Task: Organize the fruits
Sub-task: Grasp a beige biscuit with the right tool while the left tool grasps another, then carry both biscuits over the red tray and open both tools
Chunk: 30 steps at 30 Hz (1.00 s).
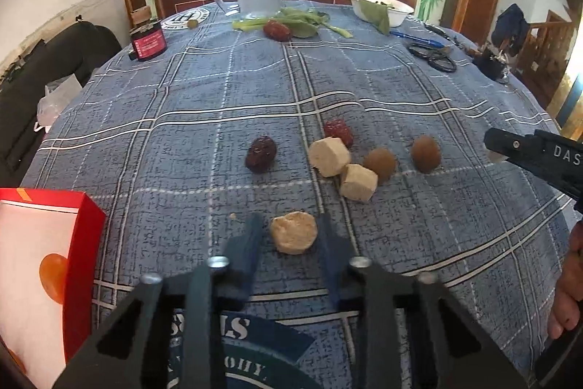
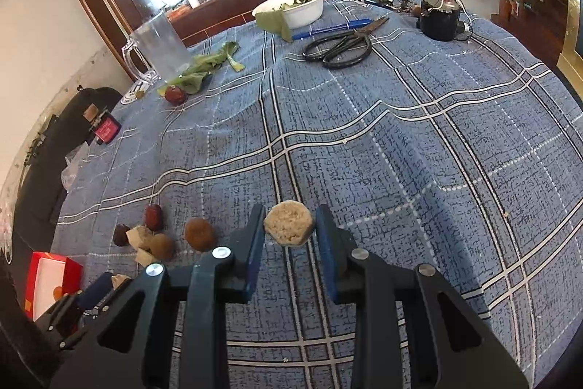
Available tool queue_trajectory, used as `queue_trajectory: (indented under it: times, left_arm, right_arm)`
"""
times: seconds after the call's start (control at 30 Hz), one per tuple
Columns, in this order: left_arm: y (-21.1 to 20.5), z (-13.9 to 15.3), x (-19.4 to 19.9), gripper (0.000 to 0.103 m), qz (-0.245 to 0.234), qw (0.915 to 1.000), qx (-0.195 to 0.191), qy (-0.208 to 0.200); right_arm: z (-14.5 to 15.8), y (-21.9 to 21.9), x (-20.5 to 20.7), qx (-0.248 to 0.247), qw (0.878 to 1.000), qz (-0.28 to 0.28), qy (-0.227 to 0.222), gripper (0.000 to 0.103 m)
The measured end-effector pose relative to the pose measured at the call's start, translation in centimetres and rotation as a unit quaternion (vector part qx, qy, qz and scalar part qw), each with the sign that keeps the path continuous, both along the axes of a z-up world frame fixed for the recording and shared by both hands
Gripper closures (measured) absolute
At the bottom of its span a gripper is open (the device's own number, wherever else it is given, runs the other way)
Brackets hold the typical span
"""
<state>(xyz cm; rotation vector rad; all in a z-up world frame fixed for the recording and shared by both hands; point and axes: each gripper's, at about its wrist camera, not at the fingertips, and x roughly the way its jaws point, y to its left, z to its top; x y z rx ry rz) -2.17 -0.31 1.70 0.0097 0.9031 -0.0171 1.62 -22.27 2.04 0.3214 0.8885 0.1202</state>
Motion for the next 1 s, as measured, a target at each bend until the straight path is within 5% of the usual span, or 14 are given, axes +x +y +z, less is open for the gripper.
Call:
queue_trajectory:
  times: [0.17, 0.43, 0.67, 0.83, 1.0]
  left_arm:
    - [0.0, 0.6, -0.9, 0.079, 0.000, 1.0000, -0.004, -0.004]
    - [1.3, 4.9, -6.7, 0.079, 0.005, 0.9980, -0.008, -0.063]
    - [6.0, 8.1, -12.6, 0.079, 0.028, 0.9942, -0.001, -0.104]
    - [11.2, 8.8, -15.1, 0.079, 0.078, 0.9892, 0.010, -0.124]
    - [17.1, 8.2, -16.8, 0.079, 0.139, 0.9821, 0.009, -0.127]
  right_arm:
    - [0.3, -0.1, -0.1, 0.007, 1.000, 0.001, -0.014, 0.073]
    - [1.8, -0.7, -0.9, 0.019, 0.998, -0.007, -0.064, 0.073]
    - [2.6, -0.2, -1.7, -0.001, 0.994, -0.012, -0.106, 0.073]
    - [3.3, 3.2, -4.1, -0.004, 0.995, 0.016, -0.096, 0.073]
    - [4.9, 10.6, -8.6, 0.029, 0.988, 0.106, -0.107, 0.073]
